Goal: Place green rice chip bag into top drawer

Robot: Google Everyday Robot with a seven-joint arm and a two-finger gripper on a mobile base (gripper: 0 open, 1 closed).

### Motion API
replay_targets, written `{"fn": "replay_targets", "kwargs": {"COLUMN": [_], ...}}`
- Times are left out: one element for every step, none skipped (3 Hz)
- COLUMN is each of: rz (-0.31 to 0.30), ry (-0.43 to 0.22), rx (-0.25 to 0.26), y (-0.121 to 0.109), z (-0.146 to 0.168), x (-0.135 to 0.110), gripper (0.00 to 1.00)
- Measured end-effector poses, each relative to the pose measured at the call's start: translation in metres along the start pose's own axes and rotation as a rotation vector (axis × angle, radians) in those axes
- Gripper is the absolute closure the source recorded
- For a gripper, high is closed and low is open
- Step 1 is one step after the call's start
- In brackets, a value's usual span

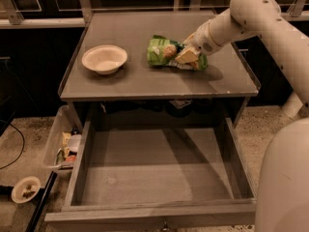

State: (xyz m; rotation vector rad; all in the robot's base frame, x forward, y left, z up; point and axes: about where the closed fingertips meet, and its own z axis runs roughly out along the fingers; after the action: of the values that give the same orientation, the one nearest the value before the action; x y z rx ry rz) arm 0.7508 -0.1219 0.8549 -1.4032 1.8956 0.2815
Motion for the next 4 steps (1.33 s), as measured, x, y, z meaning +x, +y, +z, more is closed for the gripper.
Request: {"fn": "replay_targets", "kwargs": {"rz": [-0.005,-0.035,-0.065,-0.073], "ry": [-0.038,-0.094,-0.126,-0.128], "rx": [-0.007,-0.016,-0.007,-0.004], "y": [0.013,0.036,0.057,0.087], "z": [-0.015,-0.048,-0.082,-0.110], "x": [-0.003,-0.008,-0.001,0.023], "gripper": [1.00,1.00,1.00,1.00]}}
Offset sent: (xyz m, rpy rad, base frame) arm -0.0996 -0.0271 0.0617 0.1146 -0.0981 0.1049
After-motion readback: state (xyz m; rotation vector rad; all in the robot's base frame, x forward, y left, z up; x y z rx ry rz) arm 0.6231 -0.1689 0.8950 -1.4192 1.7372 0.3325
